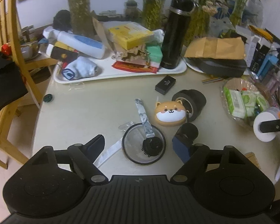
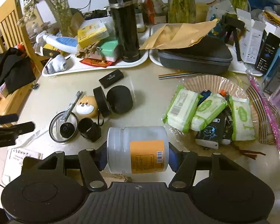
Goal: Organize rigid objects
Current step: 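Grasp the grey marble strip with the left tool while the right tool holds the jar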
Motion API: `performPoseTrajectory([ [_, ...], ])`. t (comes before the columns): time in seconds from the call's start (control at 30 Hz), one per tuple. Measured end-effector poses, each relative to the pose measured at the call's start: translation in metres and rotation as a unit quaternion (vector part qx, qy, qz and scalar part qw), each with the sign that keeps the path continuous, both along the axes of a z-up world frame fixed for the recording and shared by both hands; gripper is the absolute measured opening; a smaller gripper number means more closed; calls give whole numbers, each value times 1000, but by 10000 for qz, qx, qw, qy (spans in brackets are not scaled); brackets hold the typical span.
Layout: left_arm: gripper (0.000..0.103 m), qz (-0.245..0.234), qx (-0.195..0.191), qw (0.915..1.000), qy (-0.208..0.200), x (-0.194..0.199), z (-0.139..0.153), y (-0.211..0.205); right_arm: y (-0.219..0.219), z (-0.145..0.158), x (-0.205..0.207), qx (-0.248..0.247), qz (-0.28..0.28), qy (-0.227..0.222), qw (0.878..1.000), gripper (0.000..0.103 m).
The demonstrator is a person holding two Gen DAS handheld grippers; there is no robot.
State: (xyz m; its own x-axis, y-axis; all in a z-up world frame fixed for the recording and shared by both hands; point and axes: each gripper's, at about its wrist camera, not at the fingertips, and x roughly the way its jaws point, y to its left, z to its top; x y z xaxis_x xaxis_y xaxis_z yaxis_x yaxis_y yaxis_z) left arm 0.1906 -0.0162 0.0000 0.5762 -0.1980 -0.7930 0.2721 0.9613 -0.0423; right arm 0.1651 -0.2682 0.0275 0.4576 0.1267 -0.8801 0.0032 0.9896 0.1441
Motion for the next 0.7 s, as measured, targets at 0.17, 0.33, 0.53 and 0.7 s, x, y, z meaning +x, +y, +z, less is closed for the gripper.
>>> performPoseTrajectory([
  [0.17, 72, -127, 132, 9998, 77, 12, -11, -12, 7, -3, 3, -2, 129, 4, 9999, 64],
  [0.33, 66, -235, 271, 9993, 129, 28, -22, -25, 11, 0, 5, 84, 195, -52, 9998, 64],
  [0.53, 52, -98, 336, 9989, 295, 56, -44, -32, 14, 4, 6, 198, 249, -127, 9994, 64],
  [0.7, 49, -46, 330, 9986, 405, 71, -60, -35, 14, 6, 8, 257, 245, -172, 9992, 64],
])
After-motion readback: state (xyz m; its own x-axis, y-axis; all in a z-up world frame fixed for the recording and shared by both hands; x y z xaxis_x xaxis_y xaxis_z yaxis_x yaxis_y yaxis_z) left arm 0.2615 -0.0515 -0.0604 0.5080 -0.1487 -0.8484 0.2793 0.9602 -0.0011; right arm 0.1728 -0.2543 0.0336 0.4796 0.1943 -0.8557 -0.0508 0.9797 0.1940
